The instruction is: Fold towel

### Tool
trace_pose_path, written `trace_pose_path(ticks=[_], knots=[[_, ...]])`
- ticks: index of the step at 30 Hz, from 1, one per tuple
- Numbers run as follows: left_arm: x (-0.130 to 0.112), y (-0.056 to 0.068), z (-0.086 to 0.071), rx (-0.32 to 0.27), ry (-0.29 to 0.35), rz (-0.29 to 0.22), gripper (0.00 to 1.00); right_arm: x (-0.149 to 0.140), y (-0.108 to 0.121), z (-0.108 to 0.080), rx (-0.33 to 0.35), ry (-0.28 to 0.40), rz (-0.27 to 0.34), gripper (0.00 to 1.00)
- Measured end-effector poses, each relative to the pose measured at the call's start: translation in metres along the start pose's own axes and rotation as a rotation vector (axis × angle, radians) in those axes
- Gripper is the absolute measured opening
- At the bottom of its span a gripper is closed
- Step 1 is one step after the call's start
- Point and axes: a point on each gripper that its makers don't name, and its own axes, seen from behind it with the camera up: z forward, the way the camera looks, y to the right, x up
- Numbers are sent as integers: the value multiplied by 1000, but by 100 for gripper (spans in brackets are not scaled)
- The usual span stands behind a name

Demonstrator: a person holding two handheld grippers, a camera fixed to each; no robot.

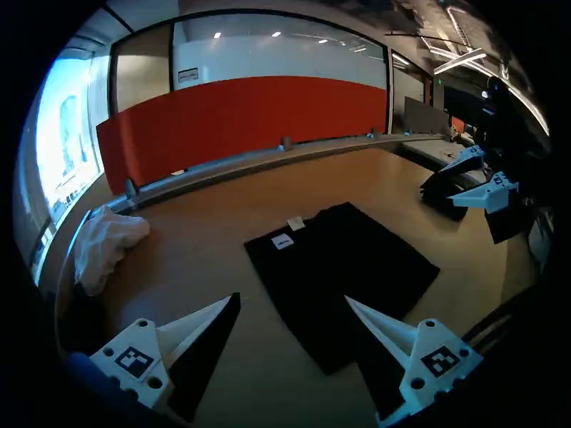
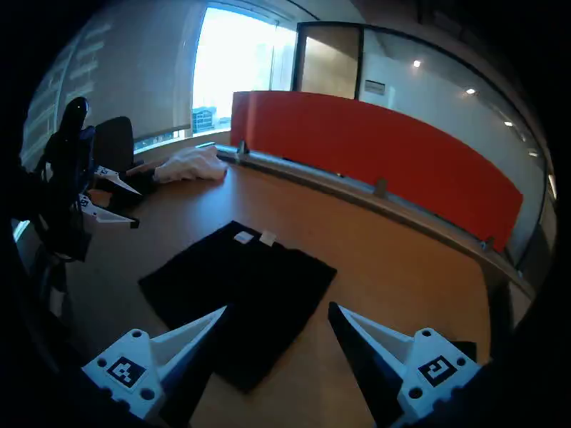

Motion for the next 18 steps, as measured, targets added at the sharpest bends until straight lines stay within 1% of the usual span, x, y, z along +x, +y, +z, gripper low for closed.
trace_pose_path(ticks=[9,18], knots=[[-38,12,16,-21,-65,32,97,-40,-11,14,28,-60,1,100],[-70,26,26,-60,-129,45,97,-74,-24,23,58,-120,-6,100]])
